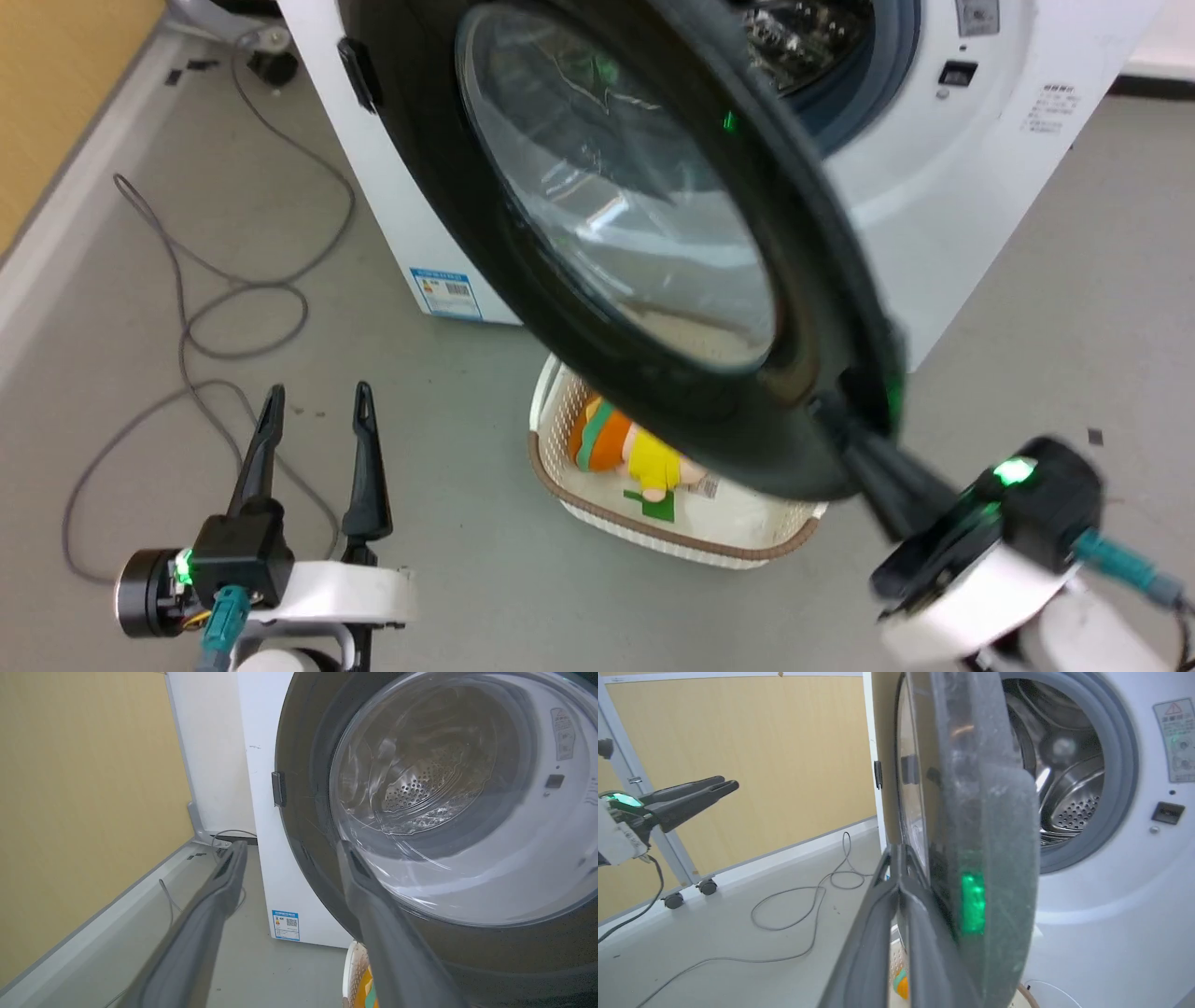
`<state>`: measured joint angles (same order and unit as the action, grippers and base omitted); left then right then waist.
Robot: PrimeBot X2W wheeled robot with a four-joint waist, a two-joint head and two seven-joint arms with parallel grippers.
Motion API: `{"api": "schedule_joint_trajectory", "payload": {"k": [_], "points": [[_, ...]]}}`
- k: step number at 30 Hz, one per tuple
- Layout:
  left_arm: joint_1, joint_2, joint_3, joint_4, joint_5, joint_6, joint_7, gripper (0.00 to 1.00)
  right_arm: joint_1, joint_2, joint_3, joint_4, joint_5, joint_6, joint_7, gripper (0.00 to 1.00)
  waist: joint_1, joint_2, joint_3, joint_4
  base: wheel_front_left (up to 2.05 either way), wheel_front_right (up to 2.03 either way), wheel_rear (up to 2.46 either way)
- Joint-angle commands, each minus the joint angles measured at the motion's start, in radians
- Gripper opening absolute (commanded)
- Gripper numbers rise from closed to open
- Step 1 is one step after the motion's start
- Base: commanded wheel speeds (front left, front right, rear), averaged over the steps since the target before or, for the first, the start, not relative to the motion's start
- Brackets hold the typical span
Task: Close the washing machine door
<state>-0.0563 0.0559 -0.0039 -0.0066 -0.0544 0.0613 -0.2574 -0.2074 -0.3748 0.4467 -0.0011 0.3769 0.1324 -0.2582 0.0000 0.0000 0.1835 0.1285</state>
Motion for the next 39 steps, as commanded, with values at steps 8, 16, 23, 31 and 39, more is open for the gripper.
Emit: {"api": "schedule_joint_trajectory", "payload": {"k": [8,16,23,31,39], "points": [[-0.065,-0.004,-0.027,-0.013,0.000,0.004,-0.004,1.00,-0.145,0.001,-0.133,0.125,-0.031,-0.002,-0.004,0.00,0.0000,0.0000,0.082,0.001,0.00,0.00,0.00],[-0.119,-0.005,-0.055,-0.024,-0.003,0.012,-0.004,1.00,-0.331,-0.010,-0.213,0.284,-0.044,-0.002,-0.004,0.00,0.0000,0.0000,0.163,0.021,0.00,0.00,0.00],[-0.156,-0.005,-0.075,-0.030,-0.014,0.022,-0.004,1.00,-0.505,-0.028,-0.268,0.432,-0.071,-0.002,-0.004,0.00,0.0000,0.0000,0.229,0.033,0.00,0.00,0.00],[-0.179,-0.006,-0.094,-0.032,-0.027,0.037,-0.004,1.00,-0.680,-0.031,-0.299,0.584,-0.115,-0.002,-0.004,0.00,0.0000,0.0000,0.271,0.041,0.00,0.00,0.00],[-0.187,-0.006,-0.106,-0.034,-0.039,0.047,-0.004,1.00,-0.807,-0.013,-0.370,0.734,-0.193,-0.002,-0.004,0.00,0.0000,0.0000,0.279,0.055,0.00,0.00,0.00]]}}
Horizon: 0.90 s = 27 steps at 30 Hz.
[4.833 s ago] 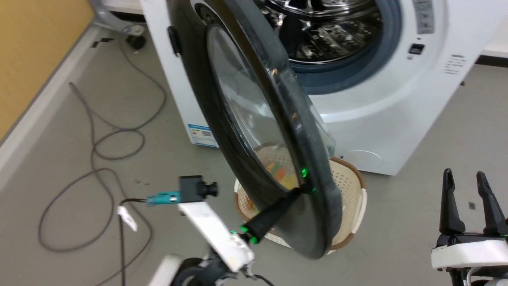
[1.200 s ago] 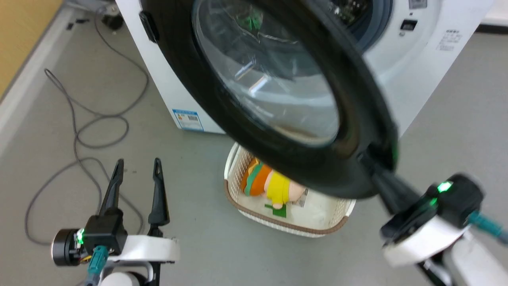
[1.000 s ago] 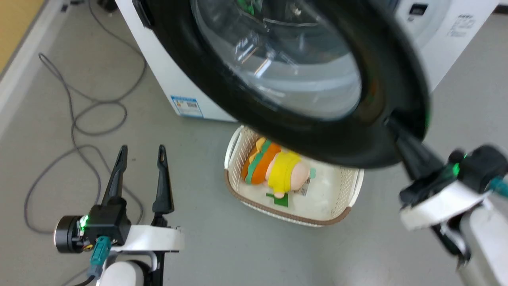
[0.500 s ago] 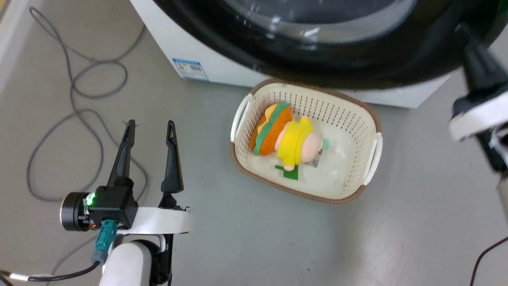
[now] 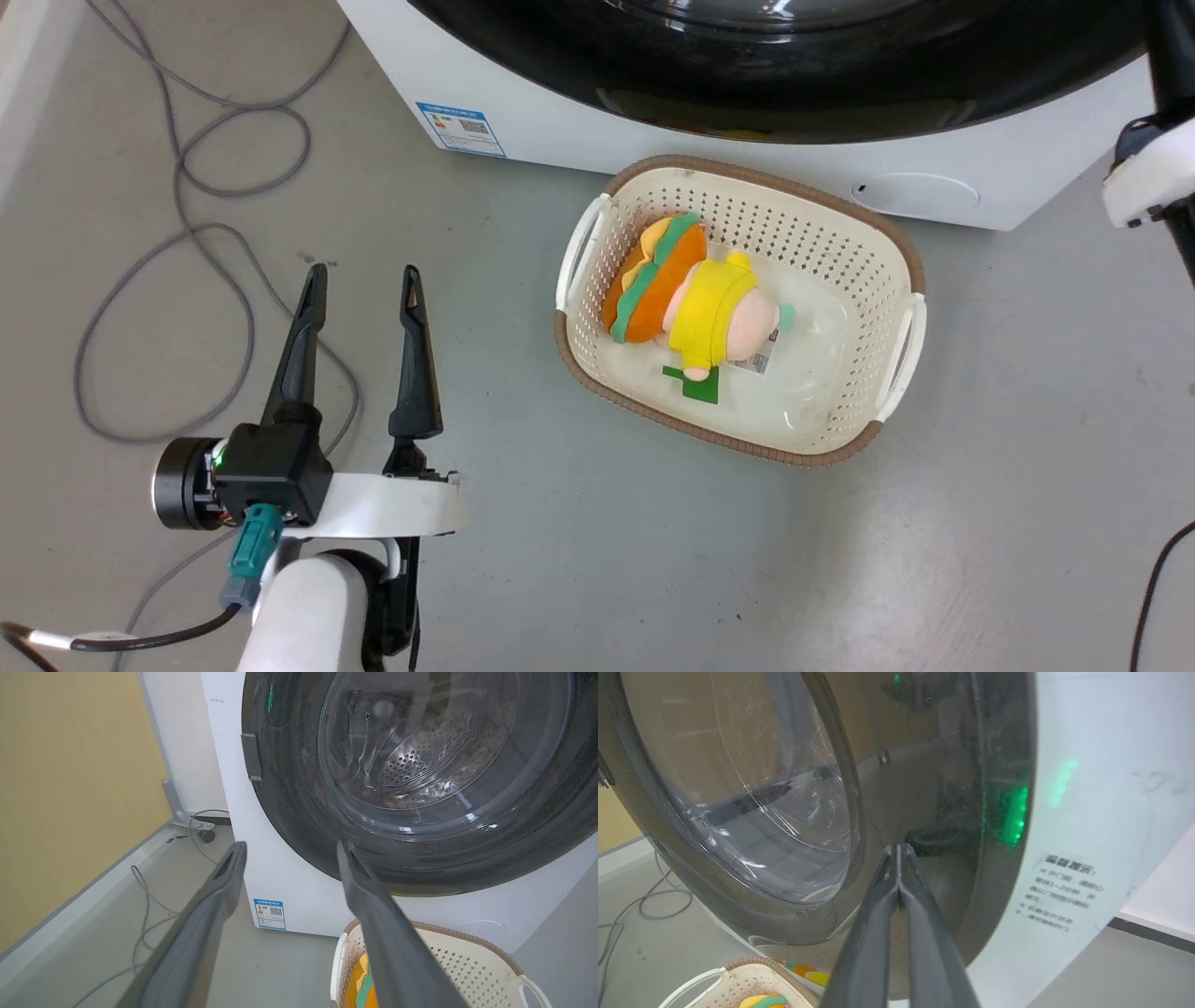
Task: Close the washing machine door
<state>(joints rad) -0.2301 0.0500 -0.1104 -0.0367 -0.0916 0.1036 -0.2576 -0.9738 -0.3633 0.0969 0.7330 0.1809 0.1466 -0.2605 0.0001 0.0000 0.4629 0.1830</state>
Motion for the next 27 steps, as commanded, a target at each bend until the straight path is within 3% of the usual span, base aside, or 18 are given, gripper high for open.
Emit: {"api": "schedule_joint_trajectory", "payload": {"k": [1,5,9,22,27], "points": [[-0.013,0.000,-0.001,-0.003,-0.003,0.006,-0.004,1.00,-0.048,-0.019,-0.031,0.008,-0.006,-0.016,-0.001,0.00,-0.0001,0.0000,-0.002,0.002,0.00,0.00,0.00],[-0.005,0.000,0.001,0.004,-0.006,0.012,-0.004,1.00,-0.031,0.004,-0.052,-0.001,-0.035,-0.016,-0.001,0.00,-0.0001,0.0000,-0.023,0.002,0.00,0.00,0.00],[0.011,0.000,0.006,0.011,-0.004,0.012,-0.004,1.00,0.037,0.021,-0.072,-0.088,-0.045,-0.016,-0.001,0.00,-0.0001,0.0000,-0.064,-0.005,0.00,0.00,0.00],[0.097,0.000,0.060,0.037,0.033,-0.012,-0.004,1.00,0.365,0.153,-0.188,-0.560,-0.148,-0.016,-0.001,0.00,-0.0001,0.0000,-0.235,-0.077,0.00,0.00,0.00],[0.128,0.000,0.072,0.049,0.044,-0.020,-0.004,1.00,0.495,0.216,-0.200,-0.661,-0.177,-0.016,-0.001,0.00,-0.0001,0.0000,-0.286,-0.105,0.00,0.00,0.00]]}}
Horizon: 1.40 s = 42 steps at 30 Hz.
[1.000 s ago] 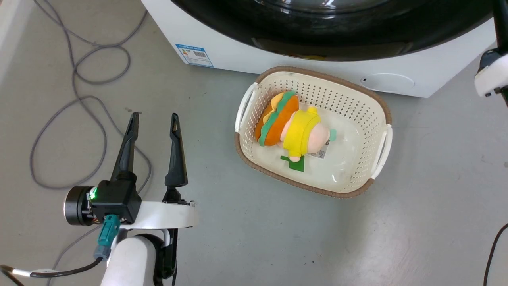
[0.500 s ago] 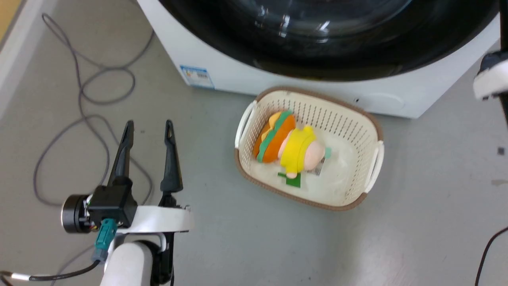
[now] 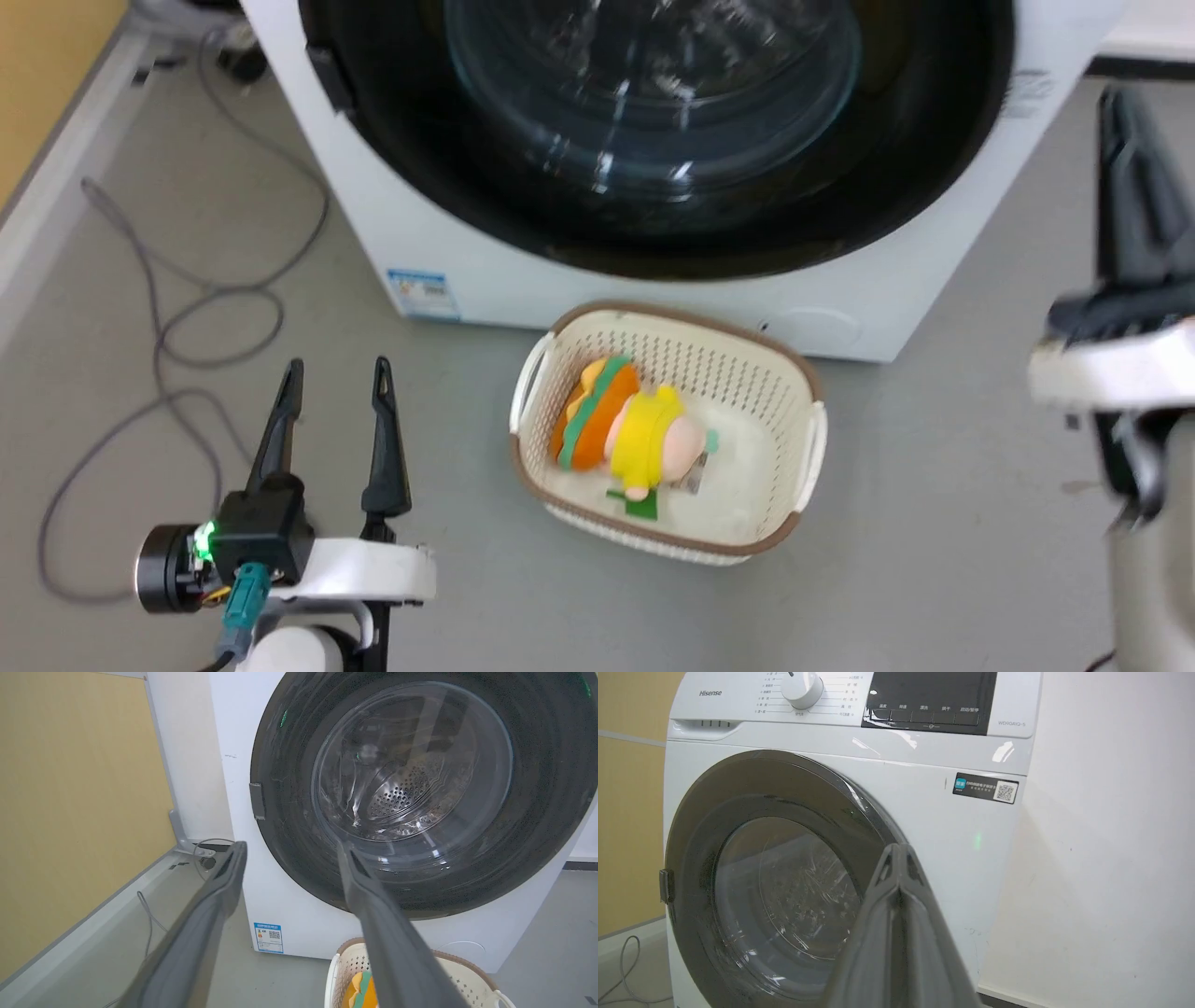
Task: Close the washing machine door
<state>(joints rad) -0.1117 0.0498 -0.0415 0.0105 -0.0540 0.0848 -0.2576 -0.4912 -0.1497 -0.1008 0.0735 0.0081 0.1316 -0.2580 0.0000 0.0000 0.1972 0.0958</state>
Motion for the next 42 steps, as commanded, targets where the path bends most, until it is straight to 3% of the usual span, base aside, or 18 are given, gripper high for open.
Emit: {"api": "schedule_joint_trajectory", "payload": {"k": [1,6,13,14,15,16,28,29,42], "points": [[0.016,0.001,0.005,0.004,0.008,-0.004,-0.004,1.00,0.039,0.014,-0.002,-0.007,-0.008,-0.001,-0.004,0.00,0.0000,0.0000,-0.029,-0.023,0.00,0.00,0.00],[0.048,0.001,0.015,0.013,0.016,-0.010,-0.004,1.00,0.162,0.050,0.016,-0.007,-0.047,-0.001,-0.004,0.00,0.0000,0.0000,-0.067,-0.045,0.00,0.00,0.00],[0.086,0.001,0.019,0.023,0.024,-0.016,-0.004,1.00,0.308,0.094,0.022,0.036,-0.013,-0.001,-0.004,0.00,0.0000,0.0000,-0.118,-0.065,0.00,0.00,0.00],[0.092,0.001,0.019,0.023,0.025,-0.016,-0.004,1.00,0.330,0.096,0.022,0.042,0.001,-0.001,-0.004,0.11,0.0000,0.0000,-0.127,-0.067,0.00,0.00,0.00],[0.099,0.001,0.018,0.024,0.026,-0.017,-0.004,1.00,0.351,0.098,0.025,0.047,0.010,-0.001,-0.004,0.44,0.0000,0.0000,-0.134,-0.068,0.00,0.00,0.00],[0.105,0.001,0.017,0.024,0.027,-0.017,-0.004,1.00,0.368,0.098,0.028,0.049,0.022,-0.001,-0.004,1.00,0.0000,0.0000,-0.141,-0.070,0.00,0.00,0.00],[0.151,0.001,0.008,0.049,0.017,-0.039,-0.004,1.00,0.488,0.099,0.025,0.052,0.088,-0.001,-0.004,1.00,0.0000,0.0000,-0.185,-0.066,0.00,0.00,0.00],[0.140,0.000,0.009,0.049,0.016,-0.036,0.001,0.00,0.476,0.094,0.026,0.053,0.083,0.000,0.001,0.00,0.0000,0.0000,-0.186,-0.066,0.00,0.00,0.00],[0.137,0.000,0.012,0.044,0.019,-0.040,0.021,0.00,0.477,0.095,0.031,0.044,0.076,0.000,0.021,0.00,0.0000,0.0000,-0.187,-0.069,0.00,0.00,0.00]]}}
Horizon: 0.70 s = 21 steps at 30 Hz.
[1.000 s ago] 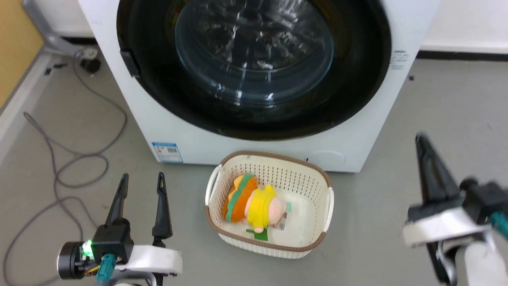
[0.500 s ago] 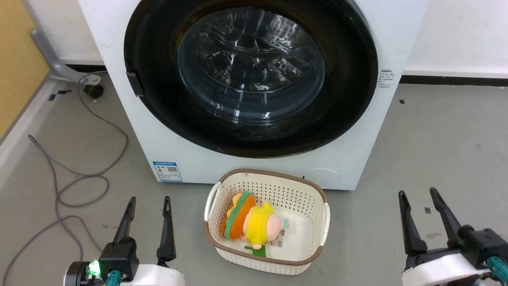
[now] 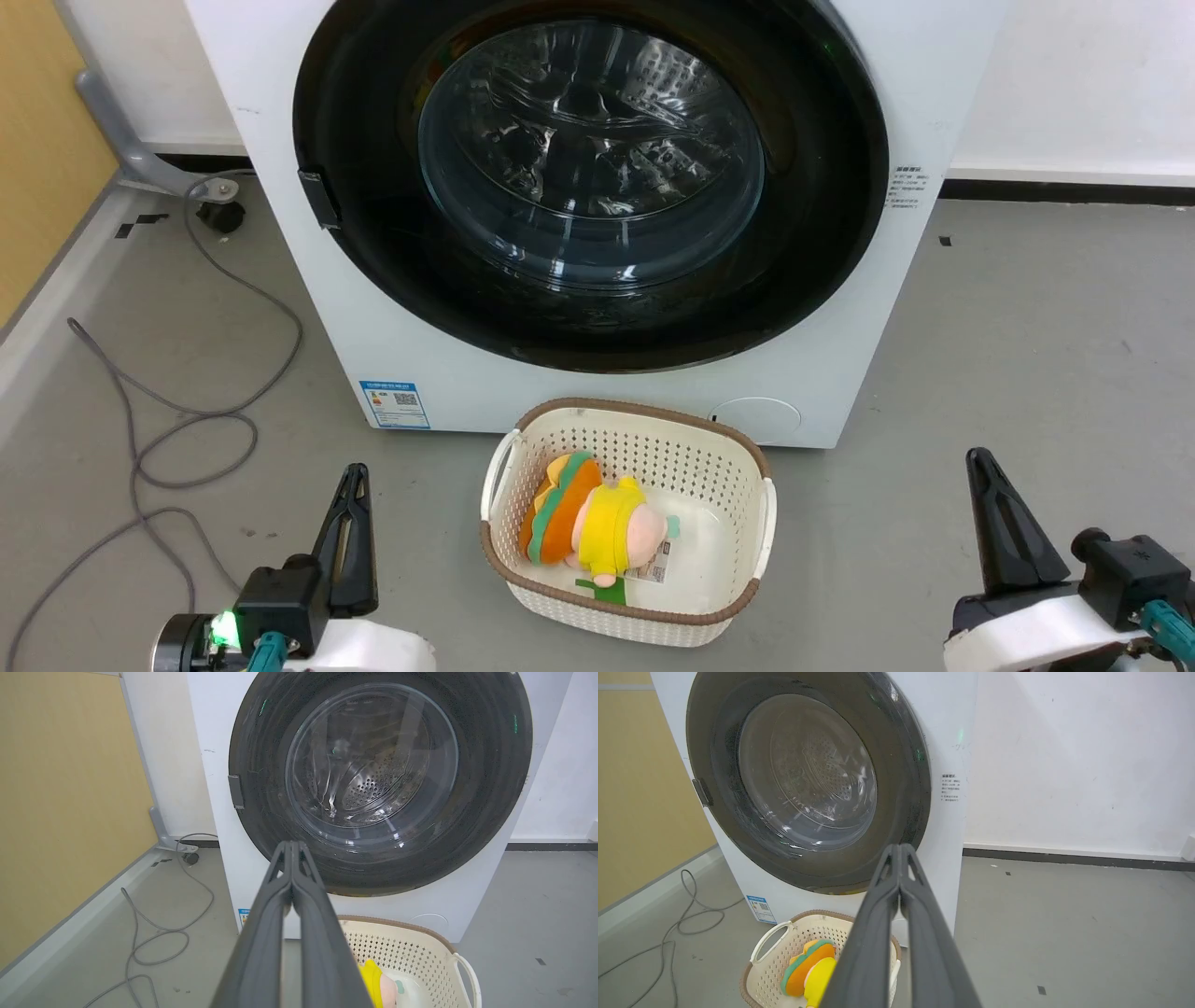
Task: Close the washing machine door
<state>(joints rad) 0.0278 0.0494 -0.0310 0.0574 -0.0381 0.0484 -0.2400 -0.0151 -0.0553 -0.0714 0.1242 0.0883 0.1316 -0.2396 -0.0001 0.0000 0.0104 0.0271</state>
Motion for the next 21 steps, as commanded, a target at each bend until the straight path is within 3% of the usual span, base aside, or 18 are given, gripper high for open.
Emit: {"api": "schedule_joint_trajectory", "payload": {"k": [1,21], "points": [[-0.002,0.000,0.001,-0.003,0.003,-0.004,0.006,0.00,0.001,0.000,0.003,-0.008,-0.005,0.000,0.004,0.00,0.0001,0.0000,0.000,0.000,0.00,0.00,0.00],[-0.007,0.000,0.006,-0.012,0.009,-0.011,0.045,0.00,0.004,0.001,0.014,-0.027,-0.019,0.000,0.043,0.00,0.0001,0.0000,-0.002,-0.005,0.00,0.00,0.00]]}}
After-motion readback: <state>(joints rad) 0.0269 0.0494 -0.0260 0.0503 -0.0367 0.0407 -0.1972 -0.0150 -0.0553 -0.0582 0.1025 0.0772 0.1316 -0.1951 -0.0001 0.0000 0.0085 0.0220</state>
